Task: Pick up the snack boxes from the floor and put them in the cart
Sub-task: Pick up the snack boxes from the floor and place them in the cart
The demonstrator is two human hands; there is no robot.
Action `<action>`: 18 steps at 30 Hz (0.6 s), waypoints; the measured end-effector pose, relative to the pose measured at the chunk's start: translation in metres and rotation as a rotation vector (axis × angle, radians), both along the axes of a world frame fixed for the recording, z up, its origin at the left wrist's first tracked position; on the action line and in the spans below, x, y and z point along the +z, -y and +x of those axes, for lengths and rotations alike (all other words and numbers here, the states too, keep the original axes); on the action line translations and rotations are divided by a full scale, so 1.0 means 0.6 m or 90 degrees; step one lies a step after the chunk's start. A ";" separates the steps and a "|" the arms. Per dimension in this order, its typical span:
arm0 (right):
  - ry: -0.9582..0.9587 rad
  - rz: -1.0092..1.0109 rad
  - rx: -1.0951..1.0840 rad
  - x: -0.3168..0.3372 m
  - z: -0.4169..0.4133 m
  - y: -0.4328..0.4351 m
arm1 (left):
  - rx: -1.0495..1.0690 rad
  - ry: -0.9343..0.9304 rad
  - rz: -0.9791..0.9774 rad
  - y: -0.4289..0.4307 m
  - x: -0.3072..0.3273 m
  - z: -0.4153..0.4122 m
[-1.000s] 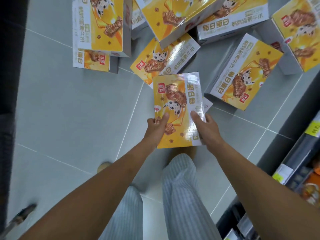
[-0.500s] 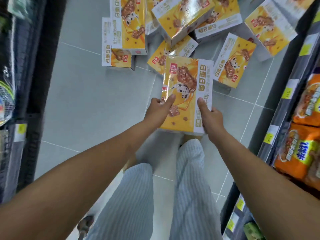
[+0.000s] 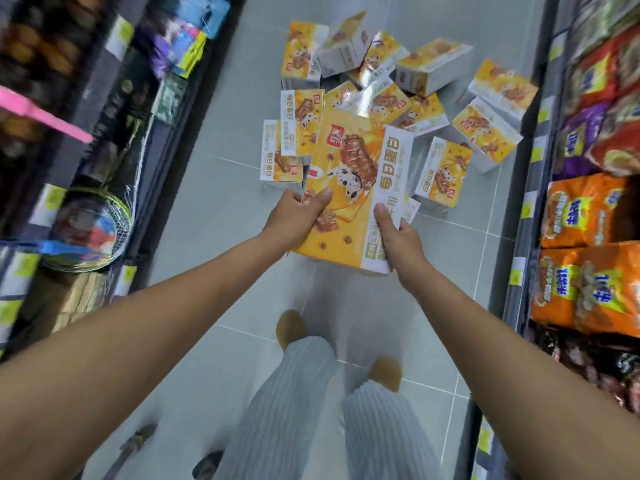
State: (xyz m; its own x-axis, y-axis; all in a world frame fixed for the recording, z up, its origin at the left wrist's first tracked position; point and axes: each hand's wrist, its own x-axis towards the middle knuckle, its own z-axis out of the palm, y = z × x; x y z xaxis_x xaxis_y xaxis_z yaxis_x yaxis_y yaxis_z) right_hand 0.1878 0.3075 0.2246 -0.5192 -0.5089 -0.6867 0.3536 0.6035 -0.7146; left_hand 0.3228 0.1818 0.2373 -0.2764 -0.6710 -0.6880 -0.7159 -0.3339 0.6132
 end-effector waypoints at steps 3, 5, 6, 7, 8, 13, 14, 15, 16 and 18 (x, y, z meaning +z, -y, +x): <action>-0.014 0.003 0.079 0.072 0.029 -0.001 | 0.037 -0.007 -0.018 -0.010 0.065 0.049; -0.023 -0.002 0.132 0.122 0.056 -0.006 | 0.075 -0.017 -0.026 -0.028 0.111 0.092; -0.024 -0.005 0.153 0.137 0.064 -0.007 | 0.097 -0.027 -0.031 -0.036 0.129 0.105; -0.024 -0.016 0.177 0.161 0.084 -0.013 | 0.126 -0.034 -0.036 -0.052 0.146 0.131; -0.025 -0.029 0.195 0.177 0.101 -0.019 | 0.147 -0.042 -0.045 -0.068 0.160 0.155; -0.110 -0.049 0.289 0.259 0.186 -0.080 | 0.249 -0.042 -0.041 -0.171 0.230 0.248; -0.118 -0.060 0.308 0.271 0.203 -0.099 | 0.263 -0.047 -0.041 -0.197 0.242 0.268; -0.132 -0.058 0.326 0.292 0.221 -0.119 | 0.278 -0.046 -0.037 -0.224 0.259 0.285; -0.130 -0.055 0.344 0.295 0.227 -0.129 | 0.287 -0.058 -0.033 -0.239 0.269 0.297; -0.129 -0.039 0.391 0.329 0.265 -0.168 | 0.330 -0.066 -0.022 -0.291 0.291 0.342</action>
State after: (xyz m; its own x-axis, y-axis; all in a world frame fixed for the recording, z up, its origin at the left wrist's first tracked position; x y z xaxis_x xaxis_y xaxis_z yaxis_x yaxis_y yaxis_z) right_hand 0.3471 0.4081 0.4223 -0.2379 -0.7891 -0.5663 -0.1878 0.6094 -0.7703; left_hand 0.5280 0.3566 0.4119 0.0325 -0.7591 -0.6502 -0.3967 -0.6069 0.6887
